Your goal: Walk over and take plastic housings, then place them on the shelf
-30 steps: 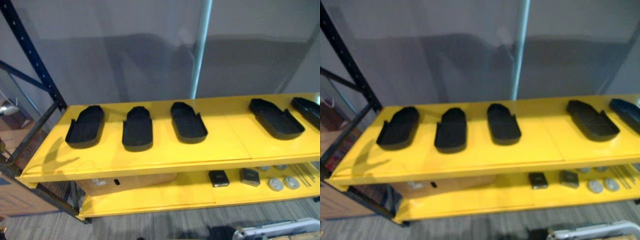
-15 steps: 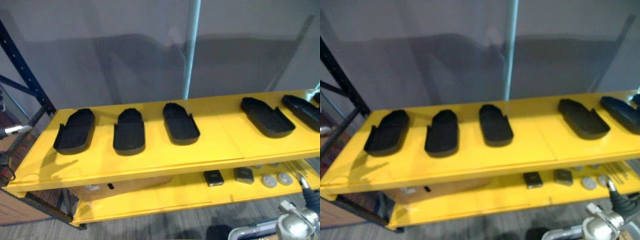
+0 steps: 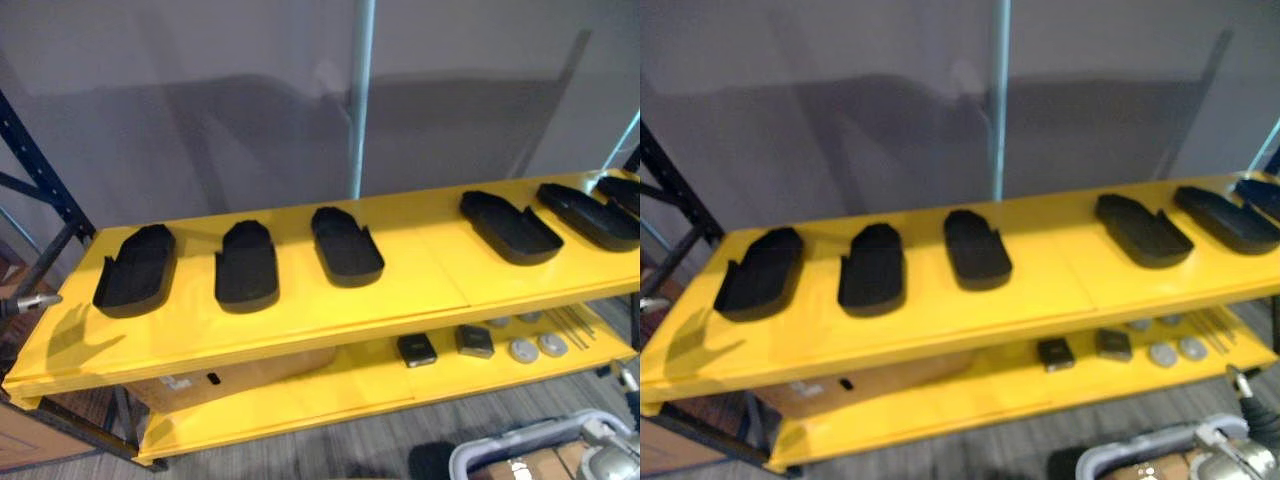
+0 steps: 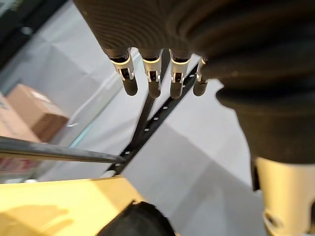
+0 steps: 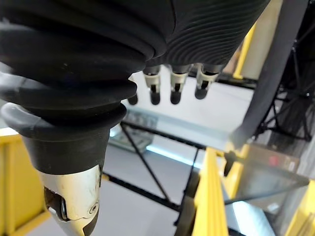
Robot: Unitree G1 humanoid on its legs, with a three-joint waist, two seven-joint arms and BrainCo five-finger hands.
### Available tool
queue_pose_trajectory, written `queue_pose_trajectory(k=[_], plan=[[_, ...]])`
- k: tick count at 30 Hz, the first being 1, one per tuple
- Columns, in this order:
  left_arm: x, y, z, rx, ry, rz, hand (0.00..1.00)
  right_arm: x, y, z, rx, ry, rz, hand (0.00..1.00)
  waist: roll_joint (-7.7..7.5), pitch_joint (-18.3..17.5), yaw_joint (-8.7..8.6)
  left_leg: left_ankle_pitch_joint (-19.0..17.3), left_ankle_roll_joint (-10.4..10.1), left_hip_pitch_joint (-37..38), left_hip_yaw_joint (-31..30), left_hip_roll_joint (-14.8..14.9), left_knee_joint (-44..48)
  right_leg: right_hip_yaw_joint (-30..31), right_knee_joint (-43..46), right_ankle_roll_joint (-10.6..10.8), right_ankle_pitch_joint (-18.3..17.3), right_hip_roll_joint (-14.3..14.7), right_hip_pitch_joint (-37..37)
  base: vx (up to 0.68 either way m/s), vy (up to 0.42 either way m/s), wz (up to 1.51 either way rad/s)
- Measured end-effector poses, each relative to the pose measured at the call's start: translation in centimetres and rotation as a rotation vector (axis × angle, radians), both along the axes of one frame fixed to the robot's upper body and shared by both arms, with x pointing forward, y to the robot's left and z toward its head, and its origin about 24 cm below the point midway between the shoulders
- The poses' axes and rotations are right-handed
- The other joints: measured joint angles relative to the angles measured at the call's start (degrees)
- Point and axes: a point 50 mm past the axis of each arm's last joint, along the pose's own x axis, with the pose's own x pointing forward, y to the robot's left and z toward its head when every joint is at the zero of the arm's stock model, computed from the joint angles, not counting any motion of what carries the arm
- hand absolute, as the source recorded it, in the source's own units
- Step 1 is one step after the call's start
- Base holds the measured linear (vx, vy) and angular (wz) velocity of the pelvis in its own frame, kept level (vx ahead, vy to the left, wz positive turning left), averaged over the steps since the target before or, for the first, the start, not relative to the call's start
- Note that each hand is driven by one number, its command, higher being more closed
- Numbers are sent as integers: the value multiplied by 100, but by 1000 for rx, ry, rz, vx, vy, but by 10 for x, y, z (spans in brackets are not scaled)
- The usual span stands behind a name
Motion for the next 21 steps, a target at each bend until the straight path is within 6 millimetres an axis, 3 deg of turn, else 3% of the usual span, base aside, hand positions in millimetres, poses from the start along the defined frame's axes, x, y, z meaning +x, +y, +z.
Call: queue_pose_trajectory(k=[6,16,21], plan=[[-7,16,5,13,64,66,0,-5,1,-18,59,81,29,0,-8,1,-108,-10,4,-1,14,2,1,15,-6,26,3,4,-9,0,0,0],[-2,19,-5,-12,207,35,0,-15,-1,-37,93,205,55,0,22,31,-119,-27,-2,-7,120,13,2,134,34,52,-14,-2,-115,-5,-9,-5],[-2,23,-4,-29,243,30,0,-23,-12,-41,89,266,28,0,10,89,-141,-34,-9,-13,126,11,2,149,35,53,-14,-4,-132,0,0,0]])
